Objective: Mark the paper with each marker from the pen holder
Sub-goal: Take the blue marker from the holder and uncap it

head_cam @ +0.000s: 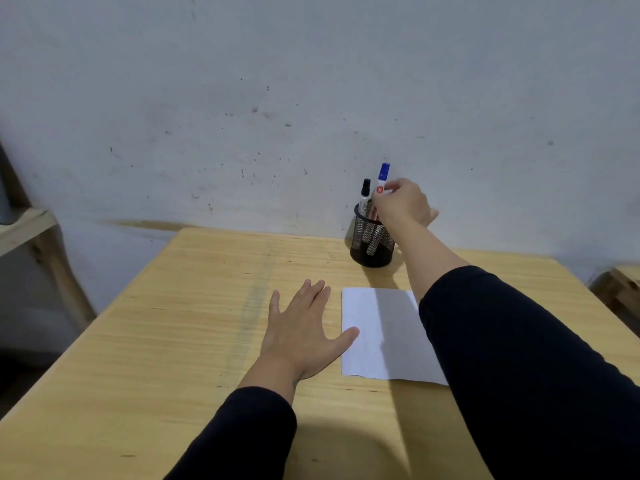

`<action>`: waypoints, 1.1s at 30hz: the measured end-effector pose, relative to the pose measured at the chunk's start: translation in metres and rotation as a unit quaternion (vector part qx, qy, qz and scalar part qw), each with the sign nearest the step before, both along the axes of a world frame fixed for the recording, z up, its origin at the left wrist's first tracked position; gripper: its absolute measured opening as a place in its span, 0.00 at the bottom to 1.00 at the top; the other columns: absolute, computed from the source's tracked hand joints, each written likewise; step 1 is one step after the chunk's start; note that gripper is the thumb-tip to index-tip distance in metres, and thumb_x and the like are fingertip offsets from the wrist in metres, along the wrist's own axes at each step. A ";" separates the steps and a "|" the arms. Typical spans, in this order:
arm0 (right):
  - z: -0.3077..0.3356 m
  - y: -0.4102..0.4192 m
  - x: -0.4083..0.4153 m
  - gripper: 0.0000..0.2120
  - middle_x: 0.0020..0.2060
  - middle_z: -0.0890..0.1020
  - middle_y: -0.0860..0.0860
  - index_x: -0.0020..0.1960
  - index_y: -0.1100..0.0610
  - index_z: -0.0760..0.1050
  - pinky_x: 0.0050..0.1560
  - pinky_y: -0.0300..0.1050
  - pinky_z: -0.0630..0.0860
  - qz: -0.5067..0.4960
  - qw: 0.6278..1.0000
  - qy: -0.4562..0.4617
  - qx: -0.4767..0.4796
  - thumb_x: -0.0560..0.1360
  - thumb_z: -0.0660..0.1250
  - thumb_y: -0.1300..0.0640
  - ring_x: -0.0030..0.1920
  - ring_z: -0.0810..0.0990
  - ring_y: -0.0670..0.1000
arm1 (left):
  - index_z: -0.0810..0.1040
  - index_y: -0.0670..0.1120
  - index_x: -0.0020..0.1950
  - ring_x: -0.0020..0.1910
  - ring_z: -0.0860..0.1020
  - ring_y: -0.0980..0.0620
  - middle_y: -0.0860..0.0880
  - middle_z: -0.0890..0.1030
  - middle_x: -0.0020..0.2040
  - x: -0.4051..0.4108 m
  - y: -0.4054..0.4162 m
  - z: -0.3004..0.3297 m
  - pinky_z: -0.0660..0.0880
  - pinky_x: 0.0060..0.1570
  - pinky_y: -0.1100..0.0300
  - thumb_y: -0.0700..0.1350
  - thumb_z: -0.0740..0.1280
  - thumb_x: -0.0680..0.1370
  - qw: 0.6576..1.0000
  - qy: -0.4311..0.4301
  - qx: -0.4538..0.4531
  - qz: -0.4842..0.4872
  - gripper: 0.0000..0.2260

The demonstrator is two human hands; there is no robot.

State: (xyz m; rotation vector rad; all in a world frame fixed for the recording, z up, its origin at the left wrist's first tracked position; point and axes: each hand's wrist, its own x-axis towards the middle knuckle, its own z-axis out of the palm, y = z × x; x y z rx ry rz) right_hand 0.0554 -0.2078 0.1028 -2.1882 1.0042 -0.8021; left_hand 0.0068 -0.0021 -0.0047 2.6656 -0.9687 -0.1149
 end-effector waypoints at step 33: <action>-0.007 0.025 -0.150 0.10 0.47 0.83 0.48 0.56 0.53 0.82 0.50 0.37 0.73 0.259 0.959 -0.086 0.070 0.75 0.70 0.55 0.47 0.77 0.46 | 0.80 0.45 0.54 0.48 0.77 0.43 0.46 0.81 0.47 0.003 -0.039 0.110 0.65 0.38 0.53 0.44 0.62 0.80 0.919 -0.334 -0.170 -0.123 0.09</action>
